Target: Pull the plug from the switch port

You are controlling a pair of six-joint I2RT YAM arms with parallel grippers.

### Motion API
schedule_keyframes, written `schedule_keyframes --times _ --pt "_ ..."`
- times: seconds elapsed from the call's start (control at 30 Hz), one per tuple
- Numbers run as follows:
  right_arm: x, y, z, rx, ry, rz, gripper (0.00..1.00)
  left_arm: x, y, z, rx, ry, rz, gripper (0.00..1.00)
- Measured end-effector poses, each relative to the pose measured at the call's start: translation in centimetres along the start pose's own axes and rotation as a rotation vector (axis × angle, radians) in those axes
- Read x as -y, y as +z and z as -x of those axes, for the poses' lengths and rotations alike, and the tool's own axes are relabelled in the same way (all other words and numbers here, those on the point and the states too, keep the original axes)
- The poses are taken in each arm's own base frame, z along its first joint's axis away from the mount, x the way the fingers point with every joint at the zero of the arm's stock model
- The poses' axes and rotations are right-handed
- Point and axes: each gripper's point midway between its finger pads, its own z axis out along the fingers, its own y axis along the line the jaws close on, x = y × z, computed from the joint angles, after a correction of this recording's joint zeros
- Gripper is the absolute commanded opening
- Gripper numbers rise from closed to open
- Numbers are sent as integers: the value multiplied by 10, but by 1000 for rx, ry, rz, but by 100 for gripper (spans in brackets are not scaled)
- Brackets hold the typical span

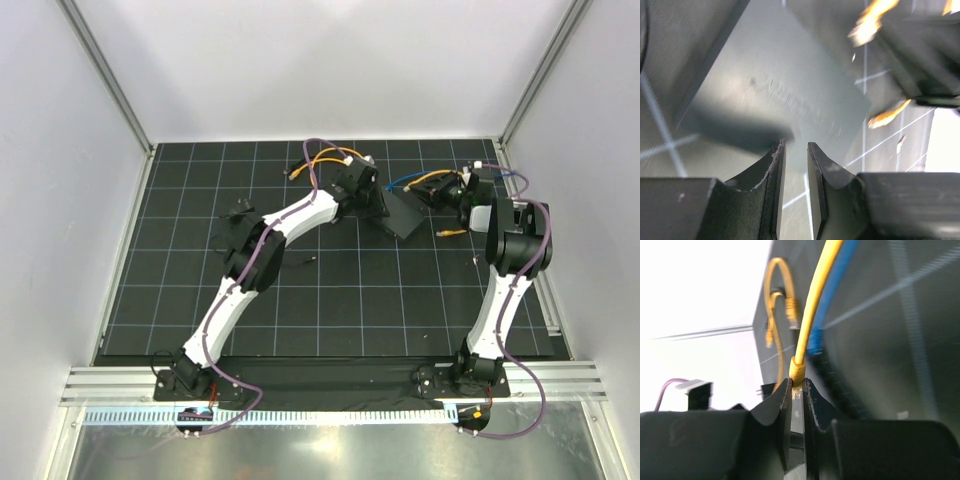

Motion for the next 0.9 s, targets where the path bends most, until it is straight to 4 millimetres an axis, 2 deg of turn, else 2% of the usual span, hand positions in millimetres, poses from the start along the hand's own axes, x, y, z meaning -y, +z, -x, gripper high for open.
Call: schedule_keyframes --times 0.13,0.2,0.37,0.47,0.57,0.7,0.73,0.8,0.9 --pt "-41 -19 2 26 -57 64 1 2 -23 -8 -18 42 32 29" --pt "-60 -28 2 38 -85 89 1 12 -41 -8 -13 63 25 29" --pt "-103 -59 -10 50 -167 104 1 39 -98 -4 20 112 -11 32" --pt "-133 -82 -23 56 -242 95 1 51 -140 2 66 134 -34 33" --pt "-164 -100 -44 47 -314 91 1 51 -178 1 104 135 -42 33" --pt "-223 -120 -84 17 -436 136 1 41 -215 -8 136 128 -40 34" --pt "-238 -124 -96 7 -464 153 1 39 -219 -9 140 126 -37 34" --pt "-266 -125 -124 -24 -517 188 1 28 -230 -11 165 125 -11 34" --pt "-291 -122 -162 -86 -557 233 1 13 -249 -12 213 130 33 36"
